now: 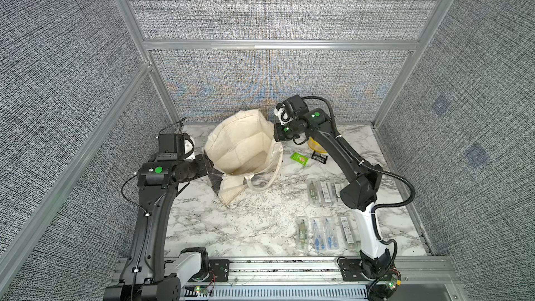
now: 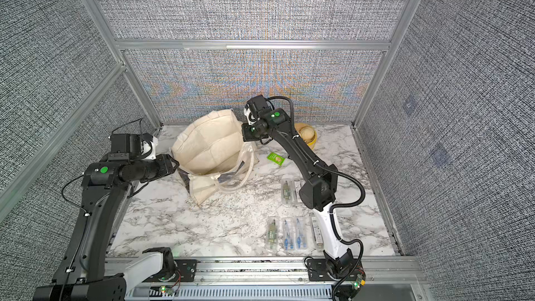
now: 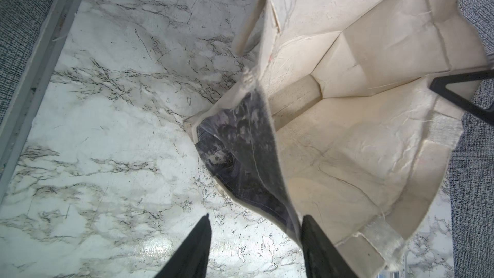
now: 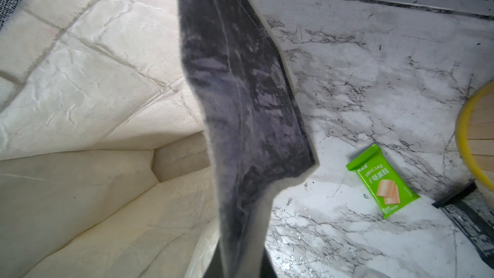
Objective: Take out the compass set from the canvas bag
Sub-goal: Adjust the canvas bag at the center of the board.
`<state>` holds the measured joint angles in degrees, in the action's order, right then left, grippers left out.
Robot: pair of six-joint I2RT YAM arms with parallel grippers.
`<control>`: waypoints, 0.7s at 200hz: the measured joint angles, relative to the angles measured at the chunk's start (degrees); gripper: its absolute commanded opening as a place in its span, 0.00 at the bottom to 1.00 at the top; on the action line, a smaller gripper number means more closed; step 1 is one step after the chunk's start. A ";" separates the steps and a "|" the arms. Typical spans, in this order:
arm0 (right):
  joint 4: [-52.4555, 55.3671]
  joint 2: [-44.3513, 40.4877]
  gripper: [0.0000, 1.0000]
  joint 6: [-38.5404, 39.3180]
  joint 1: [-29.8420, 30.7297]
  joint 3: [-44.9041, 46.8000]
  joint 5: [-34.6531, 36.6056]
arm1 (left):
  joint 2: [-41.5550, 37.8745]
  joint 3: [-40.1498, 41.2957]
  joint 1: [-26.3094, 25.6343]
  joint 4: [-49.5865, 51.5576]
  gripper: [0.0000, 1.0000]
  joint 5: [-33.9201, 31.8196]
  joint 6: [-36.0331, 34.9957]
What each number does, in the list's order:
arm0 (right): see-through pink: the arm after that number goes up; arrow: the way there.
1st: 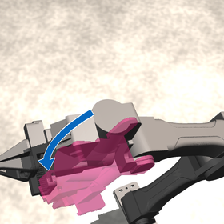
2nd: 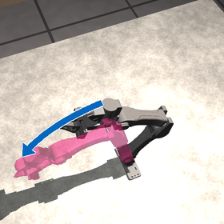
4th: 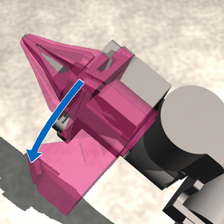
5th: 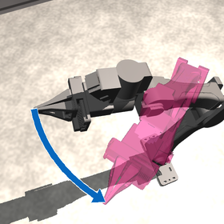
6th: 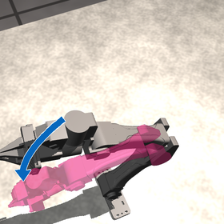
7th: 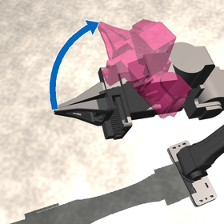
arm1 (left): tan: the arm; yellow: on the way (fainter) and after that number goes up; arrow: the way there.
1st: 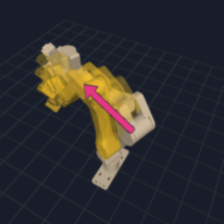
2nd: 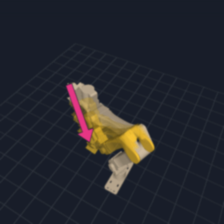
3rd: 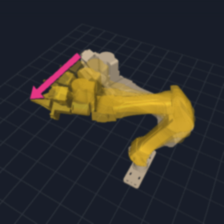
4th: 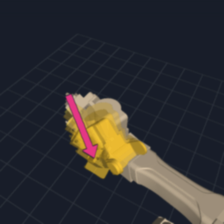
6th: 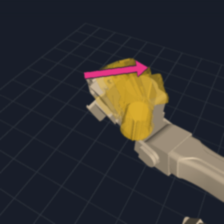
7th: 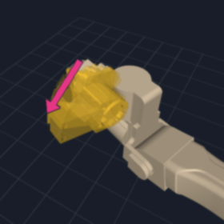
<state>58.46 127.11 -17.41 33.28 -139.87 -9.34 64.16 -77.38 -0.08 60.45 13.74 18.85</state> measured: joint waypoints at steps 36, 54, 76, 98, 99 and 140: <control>-0.50 1.99 0.48 0.61 -1.31 -0.72 -1.20 | 2.16 -0.87 0.00 -1.84 0.55 0.42 -0.63; -0.46 2.62 0.59 0.59 -1.36 -0.76 -1.57 | 3.82 -0.92 0.00 -2.75 0.55 0.61 -0.83; -0.48 2.54 0.70 0.61 -1.36 -0.57 -1.86 | 5.40 -0.96 0.00 -4.07 0.55 1.46 -0.83; -0.46 1.99 0.73 0.61 -1.31 -0.20 -2.12 | 6.05 -1.66 0.00 -4.63 0.55 1.51 -0.81; -0.46 1.97 0.73 0.61 -1.29 -0.17 -2.12 | 6.08 -1.75 0.00 -4.63 0.55 1.51 -0.81; -0.92 0.98 0.77 0.79 -0.66 -1.60 -2.25 | 4.87 -4.81 0.00 -4.66 0.55 1.46 -0.76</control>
<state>57.54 128.09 -16.62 32.62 -141.47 -11.60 69.04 -82.19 -0.08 55.79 15.20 18.09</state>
